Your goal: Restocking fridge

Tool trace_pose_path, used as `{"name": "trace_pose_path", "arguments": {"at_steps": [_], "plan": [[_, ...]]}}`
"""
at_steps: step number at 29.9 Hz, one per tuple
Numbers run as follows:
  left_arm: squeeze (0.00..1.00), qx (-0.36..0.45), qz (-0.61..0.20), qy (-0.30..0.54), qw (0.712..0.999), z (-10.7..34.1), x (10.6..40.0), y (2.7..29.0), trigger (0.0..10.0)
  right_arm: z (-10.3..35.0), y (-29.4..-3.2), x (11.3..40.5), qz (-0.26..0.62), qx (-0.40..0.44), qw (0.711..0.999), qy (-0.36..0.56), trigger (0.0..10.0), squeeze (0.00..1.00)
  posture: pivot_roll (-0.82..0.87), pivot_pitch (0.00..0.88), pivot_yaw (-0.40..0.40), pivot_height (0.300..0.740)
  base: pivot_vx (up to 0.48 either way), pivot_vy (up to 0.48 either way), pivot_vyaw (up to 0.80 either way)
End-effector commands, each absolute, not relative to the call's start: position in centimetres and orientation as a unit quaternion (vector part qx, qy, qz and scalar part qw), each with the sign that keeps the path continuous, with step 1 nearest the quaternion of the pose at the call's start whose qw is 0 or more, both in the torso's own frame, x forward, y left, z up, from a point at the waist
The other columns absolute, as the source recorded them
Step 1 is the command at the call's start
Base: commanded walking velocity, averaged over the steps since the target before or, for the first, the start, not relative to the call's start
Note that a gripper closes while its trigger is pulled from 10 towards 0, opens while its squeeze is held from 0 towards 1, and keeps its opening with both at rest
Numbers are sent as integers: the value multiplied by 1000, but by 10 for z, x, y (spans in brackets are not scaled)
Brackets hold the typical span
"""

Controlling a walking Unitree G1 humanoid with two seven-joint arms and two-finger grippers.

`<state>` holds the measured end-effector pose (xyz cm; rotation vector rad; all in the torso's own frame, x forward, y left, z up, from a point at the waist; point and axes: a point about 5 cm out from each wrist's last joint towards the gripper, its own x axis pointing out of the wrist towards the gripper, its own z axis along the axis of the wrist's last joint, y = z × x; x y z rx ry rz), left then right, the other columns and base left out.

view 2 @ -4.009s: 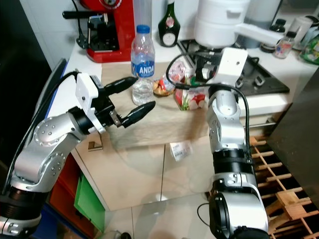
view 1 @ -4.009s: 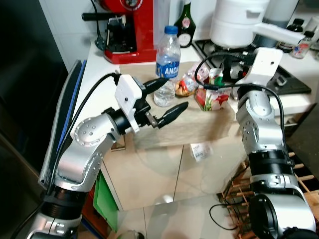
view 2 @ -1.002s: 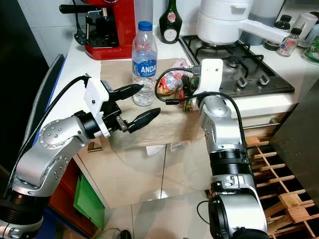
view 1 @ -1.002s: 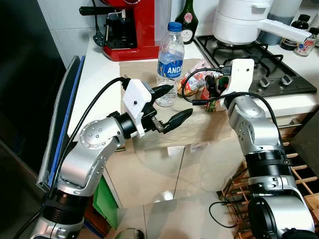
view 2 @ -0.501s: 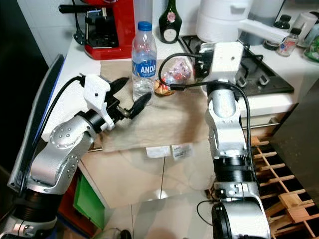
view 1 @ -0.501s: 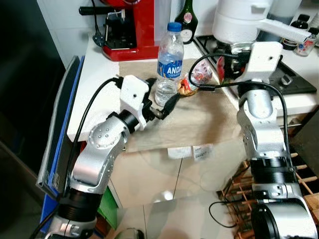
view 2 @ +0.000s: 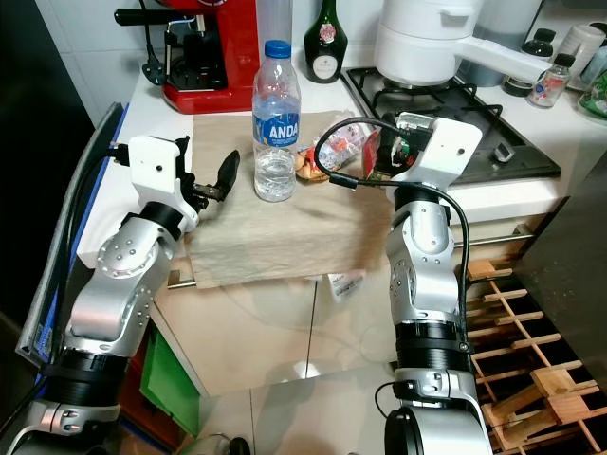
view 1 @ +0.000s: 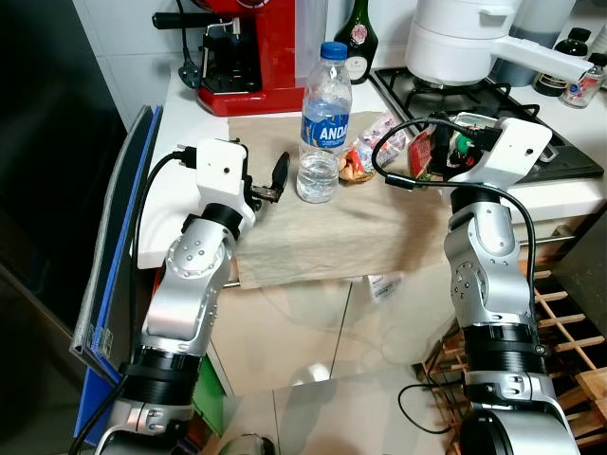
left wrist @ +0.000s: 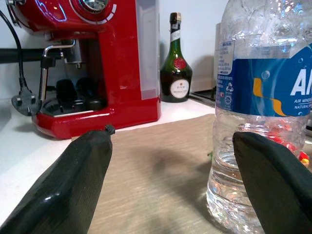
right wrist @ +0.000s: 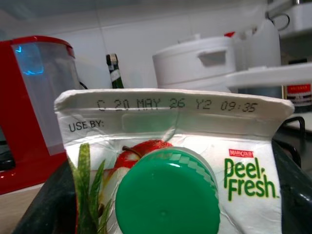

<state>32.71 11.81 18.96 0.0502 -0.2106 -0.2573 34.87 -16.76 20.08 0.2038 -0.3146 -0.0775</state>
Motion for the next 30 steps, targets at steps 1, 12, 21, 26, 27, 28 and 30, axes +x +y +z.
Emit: {"name": "trace_pose_path", "arguments": {"at_steps": [1, 12, 21, 26, 27, 28, 30], "plan": [[0, 31, -116, -111, 987, 191, 330, 119, 10000, 206, -166, 351, -32, 106, 979, -168, 10000, 0, -11, 0, 44, 740, 0, 0, 0], [0, 39, -103, -110, 988, 187, 330, 120, 10000, 179, -146, 342, 7, 76, 989, -123, 10000, 0, -14, 0, 39, 740, -201, 0, 0], [0, 43, -107, -117, 986, 188, 331, 117, 10000, 181, -149, 341, 1, 70, 989, -129, 10000, 0, -24, 0, 44, 740, -314, 0, 0], [0, 44, -106, -117, 987, 187, 331, 117, 10000, 181, -148, 342, 2, 70, 989, -129, 10000, 0, -22, 0, 43, 740, -315, 0, 0], [0, 44, -106, -117, 987, 187, 331, 117, 10000, 180, -148, 342, 2, 70, 989, -128, 10000, 0, -22, 0, 43, 740, -315, 0, 0], [0, 44, -106, -117, 987, 187, 331, 117, 10000, 180, -148, 342, 2, 70, 989, -128, 10000, 0, -22, 0, 43, 740, -315, 0, 0], [0, 45, -106, -117, 986, 187, 331, 117, 10000, 179, -147, 341, 3, 71, 989, -127, 10000, 0, -20, 0, 43, 740, -315, 0, 0]]}}
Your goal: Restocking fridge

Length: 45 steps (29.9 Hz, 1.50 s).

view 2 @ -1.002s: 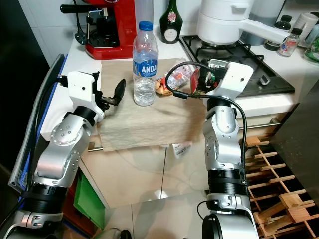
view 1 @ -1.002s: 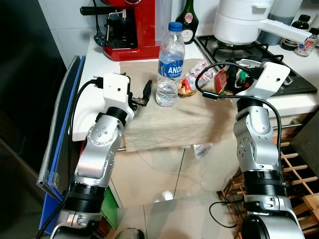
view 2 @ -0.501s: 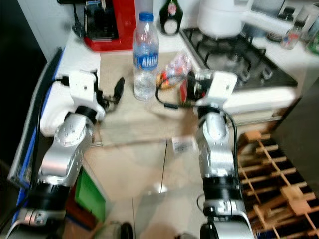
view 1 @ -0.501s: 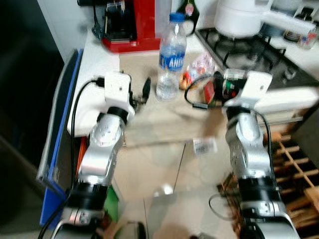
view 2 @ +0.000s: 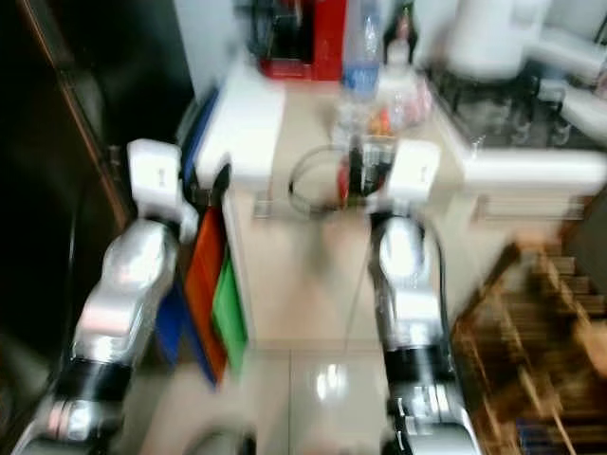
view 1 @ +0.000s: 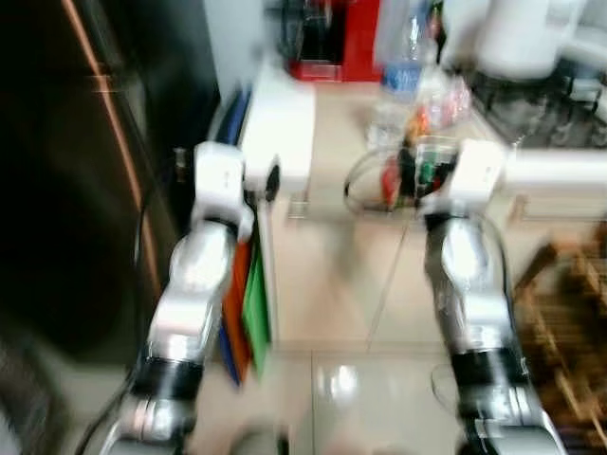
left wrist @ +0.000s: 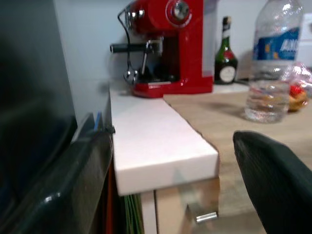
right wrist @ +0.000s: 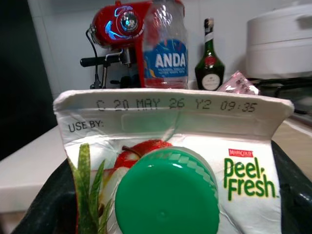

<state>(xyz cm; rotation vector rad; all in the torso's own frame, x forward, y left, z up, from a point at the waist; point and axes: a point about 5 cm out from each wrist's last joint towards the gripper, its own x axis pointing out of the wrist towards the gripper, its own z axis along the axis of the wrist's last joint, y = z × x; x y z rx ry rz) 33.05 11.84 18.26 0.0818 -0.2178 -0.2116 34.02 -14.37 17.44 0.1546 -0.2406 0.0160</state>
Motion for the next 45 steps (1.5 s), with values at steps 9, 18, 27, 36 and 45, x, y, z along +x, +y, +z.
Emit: {"name": "trace_pose_path", "arguments": {"at_steps": [9, 18, 27, 36, 45], "plan": [[0, 49, -111, -117, 986, 186, 330, 116, 10000, 177, -147, 341, 1, 73, 990, -124, 10000, 0, -22, 0, 49, 740, -314, 0, 0], [0, 24, -153, -105, 982, 181, 327, 106, 10000, 169, -147, 340, 7, 64, 993, -102, 10000, 0, -26, 0, 47, 740, -169, 0, 0], [0, 35, -163, -119, 979, 185, 324, 104, 10000, 167, -148, 340, 8, 62, 993, -100, 10000, 0, -28, 0, 47, 740, 0, -373, 0], [0, 52, -154, -106, 981, 180, 327, 109, 10000, 163, -148, 339, 7, 39, 995, -93, 10000, 0, -41, 0, 72, 740, 0, -480, 249], [0, 43, -33, 12, 998, 127, 308, 179, 10000, 142, -163, 312, -8, 17, 997, -72, 10000, 0, -44, 0, 95, 740, 0, -267, 724]]}}
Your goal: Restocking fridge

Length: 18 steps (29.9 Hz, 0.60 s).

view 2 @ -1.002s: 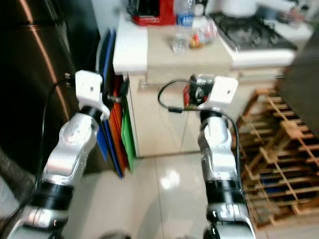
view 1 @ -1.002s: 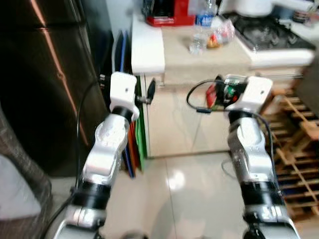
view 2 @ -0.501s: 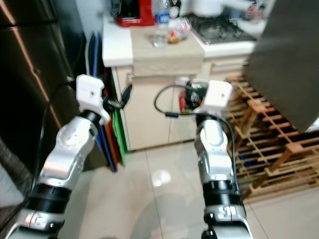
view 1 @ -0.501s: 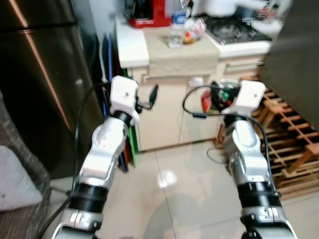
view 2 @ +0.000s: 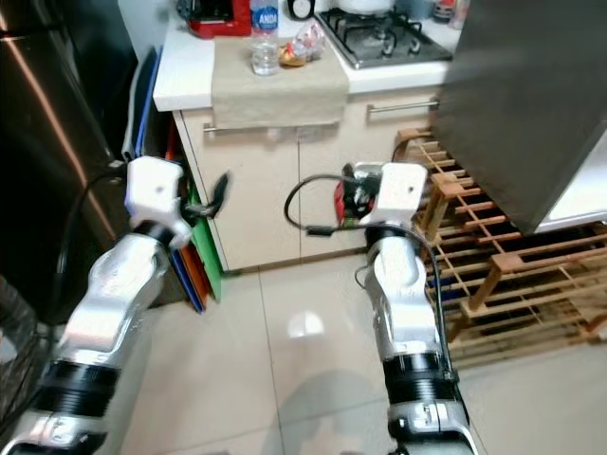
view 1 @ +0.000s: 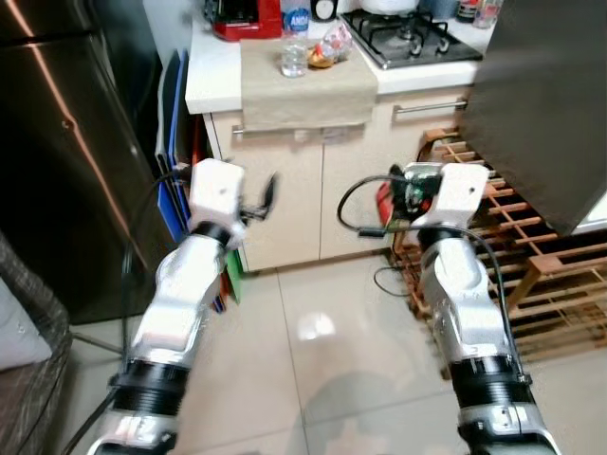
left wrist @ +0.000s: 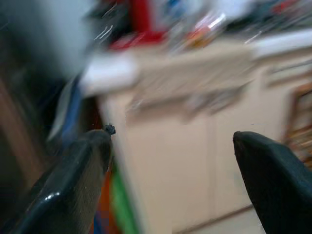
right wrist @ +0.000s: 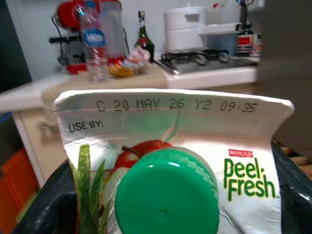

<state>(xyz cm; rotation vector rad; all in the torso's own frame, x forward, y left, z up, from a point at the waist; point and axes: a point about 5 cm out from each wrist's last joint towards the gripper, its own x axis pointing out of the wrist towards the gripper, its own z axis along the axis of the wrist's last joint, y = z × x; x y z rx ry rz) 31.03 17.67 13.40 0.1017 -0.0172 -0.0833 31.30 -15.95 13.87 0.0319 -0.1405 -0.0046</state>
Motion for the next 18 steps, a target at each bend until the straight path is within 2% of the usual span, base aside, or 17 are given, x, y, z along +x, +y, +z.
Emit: {"name": "trace_pose_path", "arguments": {"at_steps": [1, 3, 5, 8, 18], "plan": [[0, 41, -33, 19, 998, 123, 305, 179, 10000, 137, -164, 306, -9, 15, 998, -66, 10000, 0, -42, 0, 87, 740, 0, 0, 719], [0, 41, -33, 22, 998, 121, 303, 178, 10000, 134, -165, 303, -9, 13, 998, -63, 10000, 0, -40, 0, 80, 740, 0, 0, 719], [0, 48, -42, 10, 998, 123, 298, 170, 10000, 113, -165, 284, -2, 5, 999, -31, 10000, 0, -27, 0, 59, 740, 0, -480, 719], [0, 50, -42, 1, 998, 127, 298, 167, 10000, 105, -164, 277, 1, 6, 1000, -14, 10000, 0, -23, 0, 51, 740, 0, -480, 717], [0, 56, -81, -35, 995, 140, 299, 153, 10000, 115, -161, 286, 10, -15, 999, -28, 10000, 0, -51, 0, 59, 740, 0, -473, 719]]}}
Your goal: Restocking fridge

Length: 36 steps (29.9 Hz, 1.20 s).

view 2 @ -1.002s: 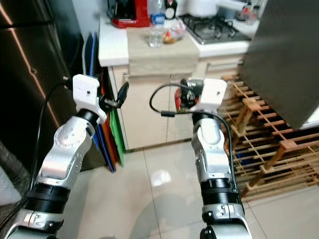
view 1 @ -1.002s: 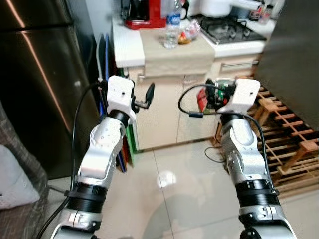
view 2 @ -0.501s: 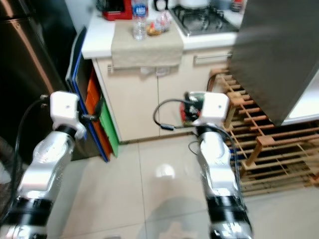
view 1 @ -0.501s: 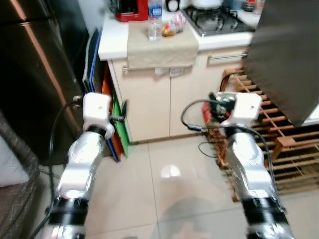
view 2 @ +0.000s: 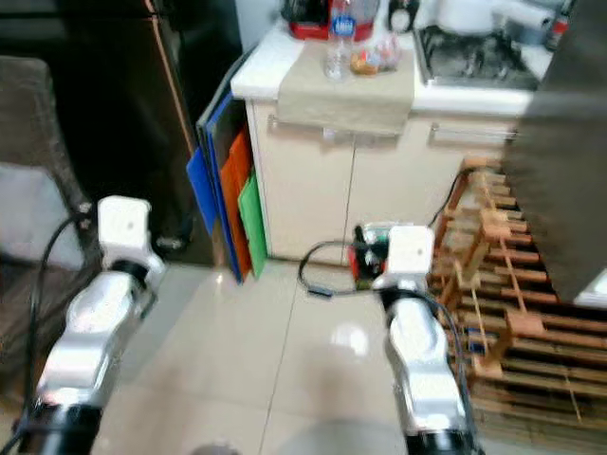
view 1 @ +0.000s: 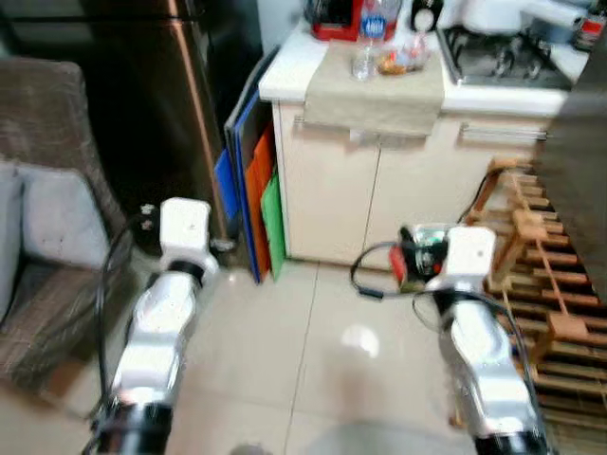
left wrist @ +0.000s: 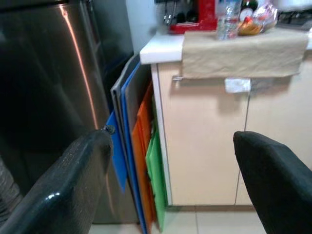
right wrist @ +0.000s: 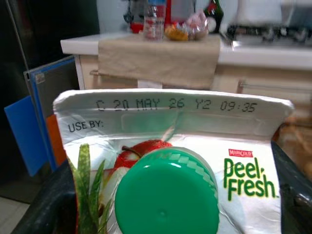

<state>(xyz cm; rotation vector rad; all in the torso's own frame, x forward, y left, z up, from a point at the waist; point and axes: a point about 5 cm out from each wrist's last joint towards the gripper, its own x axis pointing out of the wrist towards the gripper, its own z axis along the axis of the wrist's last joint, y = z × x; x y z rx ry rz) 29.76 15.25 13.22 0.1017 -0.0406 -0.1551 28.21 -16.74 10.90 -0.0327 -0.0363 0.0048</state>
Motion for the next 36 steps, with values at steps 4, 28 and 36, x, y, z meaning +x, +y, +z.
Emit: {"name": "trace_pose_path", "arguments": {"at_steps": [4, 28, 36], "plan": [[0, 47, -107, -49, 992, 145, 297, 145, 10000, 118, -161, 284, 13, -18, 999, -32, 10000, 0, -59, 0, 60, 740, 0, -457, 731], [0, -1, -205, -86, 975, 155, 295, 125, 10000, 114, -155, 277, 18, -5, 1000, -22, 10000, 0, -62, 0, 40, 740, 0, -94, -297], [0, 3, -206, -101, 973, 161, 297, 126, 10000, 124, -150, 284, 39, -16, 998, -48, 10000, 0, -71, 0, 24, 740, 0, 0, -264]]}}
